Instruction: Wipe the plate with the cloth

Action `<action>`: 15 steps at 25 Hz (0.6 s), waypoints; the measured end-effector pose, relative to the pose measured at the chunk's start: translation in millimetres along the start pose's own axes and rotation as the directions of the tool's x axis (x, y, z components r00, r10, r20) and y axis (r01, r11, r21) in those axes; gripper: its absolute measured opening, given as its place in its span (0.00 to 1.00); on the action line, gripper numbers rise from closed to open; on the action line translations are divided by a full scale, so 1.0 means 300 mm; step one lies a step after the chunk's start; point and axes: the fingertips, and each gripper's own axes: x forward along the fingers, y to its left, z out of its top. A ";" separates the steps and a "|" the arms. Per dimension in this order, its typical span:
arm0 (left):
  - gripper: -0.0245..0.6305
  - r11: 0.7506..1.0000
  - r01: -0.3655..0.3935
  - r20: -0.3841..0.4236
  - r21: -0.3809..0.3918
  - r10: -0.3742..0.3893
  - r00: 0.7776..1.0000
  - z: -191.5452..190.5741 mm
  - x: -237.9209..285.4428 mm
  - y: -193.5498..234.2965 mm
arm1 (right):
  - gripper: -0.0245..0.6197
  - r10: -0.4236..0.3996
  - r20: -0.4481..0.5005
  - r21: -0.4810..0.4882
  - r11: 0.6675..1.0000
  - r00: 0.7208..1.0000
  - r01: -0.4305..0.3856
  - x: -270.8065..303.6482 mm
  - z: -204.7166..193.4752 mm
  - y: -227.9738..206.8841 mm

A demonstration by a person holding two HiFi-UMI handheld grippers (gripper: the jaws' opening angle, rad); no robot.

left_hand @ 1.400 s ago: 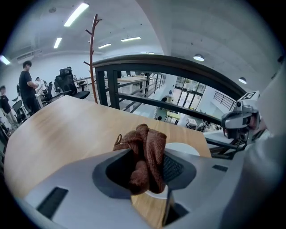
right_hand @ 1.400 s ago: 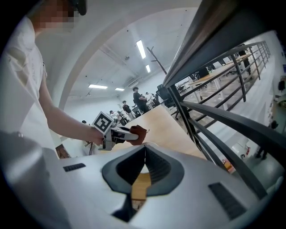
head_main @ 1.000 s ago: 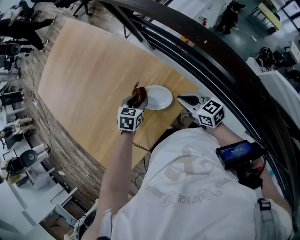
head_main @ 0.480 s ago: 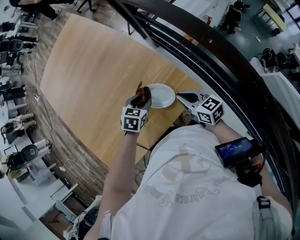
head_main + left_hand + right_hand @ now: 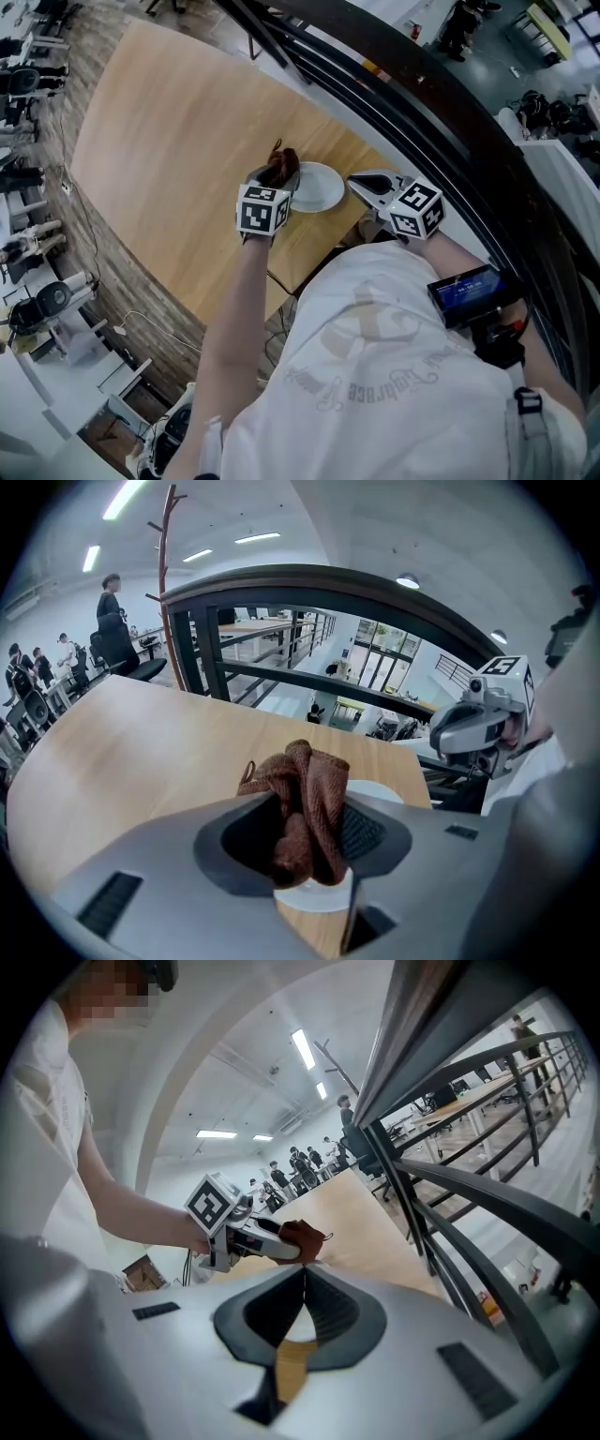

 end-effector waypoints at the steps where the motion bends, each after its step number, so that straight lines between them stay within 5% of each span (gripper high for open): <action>1: 0.30 1.000 0.006 -0.006 0.002 -0.006 1.000 0.009 0.010 -0.002 | 0.06 -0.002 0.002 0.002 1.000 1.000 0.002 0.000 0.006 -0.010; 15: 0.30 0.997 0.049 -0.138 0.059 -0.041 0.990 -0.128 -0.072 -0.143 | 0.06 0.020 0.020 -0.003 1.000 1.000 -0.020 0.021 -0.002 0.051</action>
